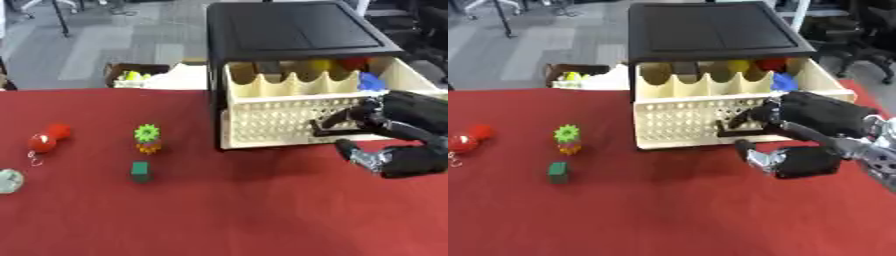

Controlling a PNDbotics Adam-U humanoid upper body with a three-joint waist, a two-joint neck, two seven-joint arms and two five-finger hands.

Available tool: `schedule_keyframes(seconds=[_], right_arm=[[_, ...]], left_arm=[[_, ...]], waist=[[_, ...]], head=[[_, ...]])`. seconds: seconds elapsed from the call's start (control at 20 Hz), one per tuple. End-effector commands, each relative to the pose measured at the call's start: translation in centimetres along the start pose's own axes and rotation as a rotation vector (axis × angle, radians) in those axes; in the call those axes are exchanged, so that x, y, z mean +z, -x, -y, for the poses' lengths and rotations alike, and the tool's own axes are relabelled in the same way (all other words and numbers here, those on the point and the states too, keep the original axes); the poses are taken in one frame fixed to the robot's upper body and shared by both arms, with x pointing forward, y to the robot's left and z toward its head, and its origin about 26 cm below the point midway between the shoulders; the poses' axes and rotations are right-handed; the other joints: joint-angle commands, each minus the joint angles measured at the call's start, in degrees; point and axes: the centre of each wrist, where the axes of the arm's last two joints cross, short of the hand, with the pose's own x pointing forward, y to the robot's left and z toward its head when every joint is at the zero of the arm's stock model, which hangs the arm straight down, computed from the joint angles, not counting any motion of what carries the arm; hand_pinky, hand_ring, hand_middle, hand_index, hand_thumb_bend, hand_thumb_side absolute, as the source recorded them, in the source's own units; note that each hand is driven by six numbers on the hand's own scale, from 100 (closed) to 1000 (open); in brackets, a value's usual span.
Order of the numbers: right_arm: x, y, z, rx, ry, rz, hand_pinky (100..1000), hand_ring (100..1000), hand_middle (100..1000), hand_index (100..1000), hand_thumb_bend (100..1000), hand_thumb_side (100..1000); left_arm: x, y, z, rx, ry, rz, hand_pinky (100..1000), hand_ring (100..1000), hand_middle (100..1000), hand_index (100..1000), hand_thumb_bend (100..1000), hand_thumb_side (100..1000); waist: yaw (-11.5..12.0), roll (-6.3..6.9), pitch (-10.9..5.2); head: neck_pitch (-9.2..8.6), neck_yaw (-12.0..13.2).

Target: Pick up objects from table and place into drawer.

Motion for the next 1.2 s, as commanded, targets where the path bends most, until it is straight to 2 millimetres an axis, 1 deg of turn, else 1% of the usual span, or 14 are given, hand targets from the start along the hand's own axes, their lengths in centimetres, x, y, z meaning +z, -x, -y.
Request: schedule_keyframes(seconds=[0.05, 0.45, 0.55, 0.75, 0.95, 1.2], right_arm=[[0.32, -0.04, 1.17, 0.027, 0.005, -0.001, 100, 100, 100, 832, 100, 1000], [0.47, 0.02, 0.88, 0.025, 0.007, 0.029, 100, 100, 100, 850, 100, 1000], [0.5, 0.07, 1.05, 0.026, -0.001, 0.041, 100, 100, 100, 879, 100, 1000], [0.62, 0.17, 1.44, 0.085, -0.046, 0.052, 100, 100, 100, 896, 100, 1000], [0.67, 0.16, 1.35, 0.134, -0.096, 0.019, 100, 100, 100, 875, 100, 1000], [0.57, 0.07, 1.4, 0.128, -0.107, 0.013, 100, 100, 100, 836, 100, 1000]], left_arm=[[-0.5, -0.43, -0.25, -0.005, -0.002, 0.024, 665, 756, 761, 813, 100, 958], [-0.55, -0.44, -0.24, -0.005, 0.0, 0.027, 665, 757, 761, 812, 100, 957], [-0.57, -0.45, -0.25, -0.005, 0.0, 0.028, 665, 756, 760, 810, 100, 956], [-0.59, -0.46, -0.25, -0.004, 0.002, 0.029, 665, 757, 758, 806, 100, 955], [-0.61, -0.46, -0.29, -0.004, -0.001, 0.03, 665, 759, 759, 805, 100, 954], [-0.63, -0.47, -0.29, -0.004, -0.002, 0.03, 665, 760, 760, 802, 100, 954]], waist=[[-0.1, -0.04, -1.16], [-0.2, 0.06, -1.11], [-0.2, 0.07, -1.15], [-0.2, 0.04, -1.19], [-0.1, 0.02, -1.26], [-0.2, -0.13, -1.42]], head=[[-0.17, 0.2], [-0.03, 0.3], [0.03, 0.3], [0.22, 0.3], [0.36, 0.2], [0.53, 0.1]])
